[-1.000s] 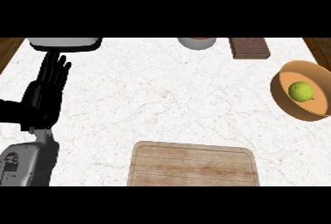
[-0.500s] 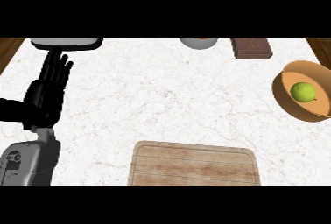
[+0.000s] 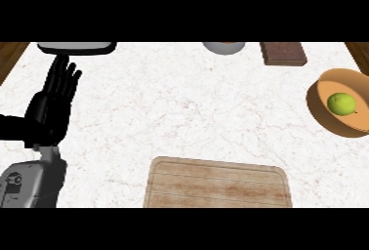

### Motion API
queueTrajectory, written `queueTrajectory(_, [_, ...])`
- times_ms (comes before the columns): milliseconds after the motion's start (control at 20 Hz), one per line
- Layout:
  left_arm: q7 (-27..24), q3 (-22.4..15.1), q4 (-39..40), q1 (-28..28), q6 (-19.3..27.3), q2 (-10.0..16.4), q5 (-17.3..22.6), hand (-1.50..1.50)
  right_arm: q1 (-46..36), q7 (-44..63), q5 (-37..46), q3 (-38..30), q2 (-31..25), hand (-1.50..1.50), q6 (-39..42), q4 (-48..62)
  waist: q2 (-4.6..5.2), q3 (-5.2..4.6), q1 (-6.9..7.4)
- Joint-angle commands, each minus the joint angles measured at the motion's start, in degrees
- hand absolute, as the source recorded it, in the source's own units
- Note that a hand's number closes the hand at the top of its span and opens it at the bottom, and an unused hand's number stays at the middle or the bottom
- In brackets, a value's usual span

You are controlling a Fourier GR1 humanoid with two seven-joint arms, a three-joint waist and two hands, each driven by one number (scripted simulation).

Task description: Pick the pear from the cutting board and place it in the pot

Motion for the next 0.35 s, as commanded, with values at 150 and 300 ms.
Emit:
queueTrajectory(150, [0.82,-1.0,0.35,-0.81,1.27,-1.13,-1.07,0.0,3.9,-3.33,-1.81,-1.89,-5.73,-1.5,3.61,3.7,0.23,0.18,0.23])
queueTrajectory(300, [-0.28,-1.18,0.0,0.02,0.15,-1.34,-0.37,0.0,4.9,-3.95,-1.64,-1.69,-6.17,-1.5,3.77,4.51,0.29,0.2,0.68])
